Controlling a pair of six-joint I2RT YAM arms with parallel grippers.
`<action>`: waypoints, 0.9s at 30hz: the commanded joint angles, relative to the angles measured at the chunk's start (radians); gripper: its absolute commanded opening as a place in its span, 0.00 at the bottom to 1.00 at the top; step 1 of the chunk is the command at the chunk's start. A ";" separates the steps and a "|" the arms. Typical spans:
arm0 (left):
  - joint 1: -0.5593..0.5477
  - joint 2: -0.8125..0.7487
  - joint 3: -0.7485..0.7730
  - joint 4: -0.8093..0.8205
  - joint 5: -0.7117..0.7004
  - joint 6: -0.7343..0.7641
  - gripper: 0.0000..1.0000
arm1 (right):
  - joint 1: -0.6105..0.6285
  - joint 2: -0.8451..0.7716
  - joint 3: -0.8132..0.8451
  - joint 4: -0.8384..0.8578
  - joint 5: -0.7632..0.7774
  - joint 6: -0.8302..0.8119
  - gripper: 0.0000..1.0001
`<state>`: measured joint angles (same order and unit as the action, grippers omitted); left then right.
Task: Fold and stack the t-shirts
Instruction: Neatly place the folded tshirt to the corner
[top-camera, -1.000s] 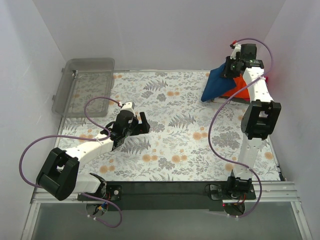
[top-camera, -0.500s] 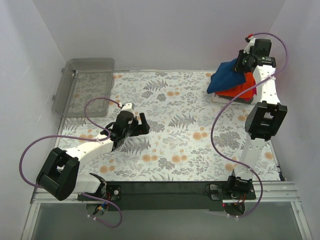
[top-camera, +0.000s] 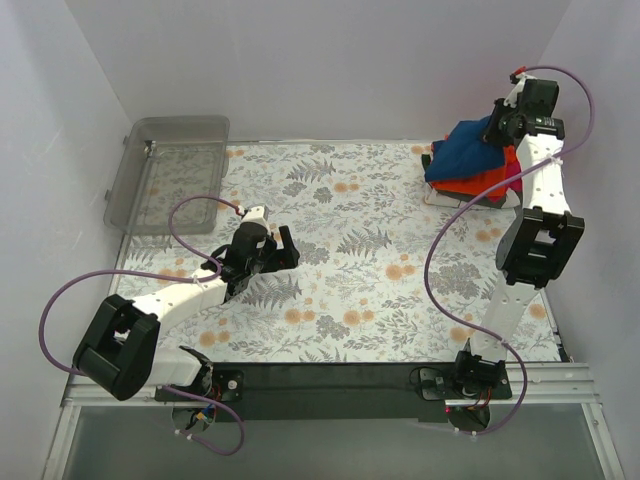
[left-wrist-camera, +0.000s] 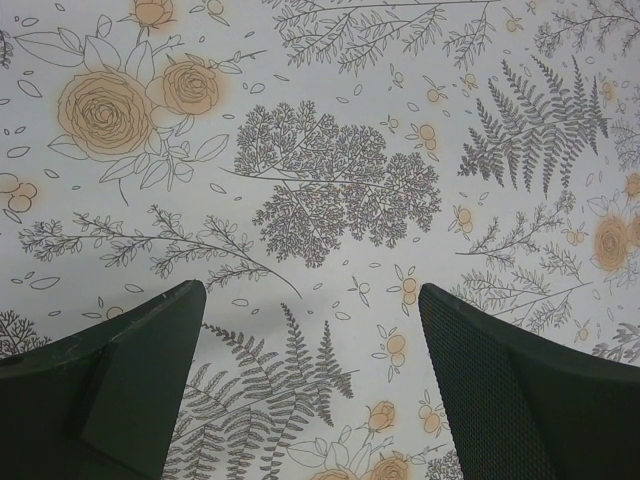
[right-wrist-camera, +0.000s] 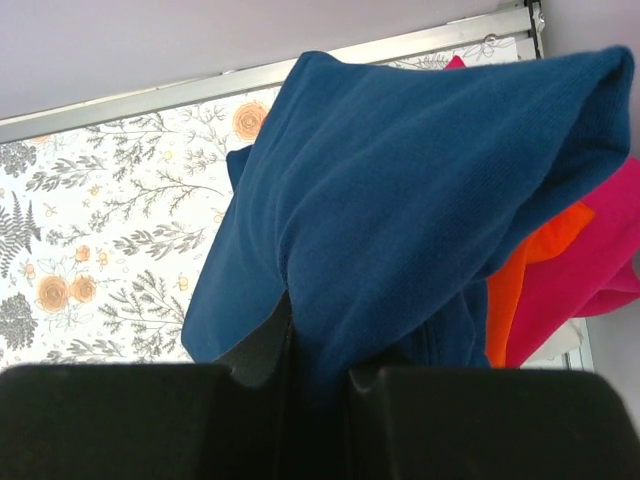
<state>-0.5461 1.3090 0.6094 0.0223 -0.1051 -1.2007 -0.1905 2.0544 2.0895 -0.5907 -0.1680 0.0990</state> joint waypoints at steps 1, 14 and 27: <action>0.005 -0.007 -0.013 0.008 -0.007 0.010 0.81 | -0.003 -0.082 -0.025 0.100 0.035 0.010 0.01; 0.005 -0.001 -0.014 0.007 0.010 0.007 0.81 | 0.039 -0.086 -0.051 0.098 0.288 -0.031 0.62; 0.005 0.006 -0.004 0.016 0.022 -0.002 0.81 | 0.078 -0.129 -0.132 0.115 0.327 -0.045 0.92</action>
<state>-0.5461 1.3205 0.6006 0.0292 -0.0887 -1.2018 -0.1383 2.0026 1.9926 -0.5247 0.1329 0.0708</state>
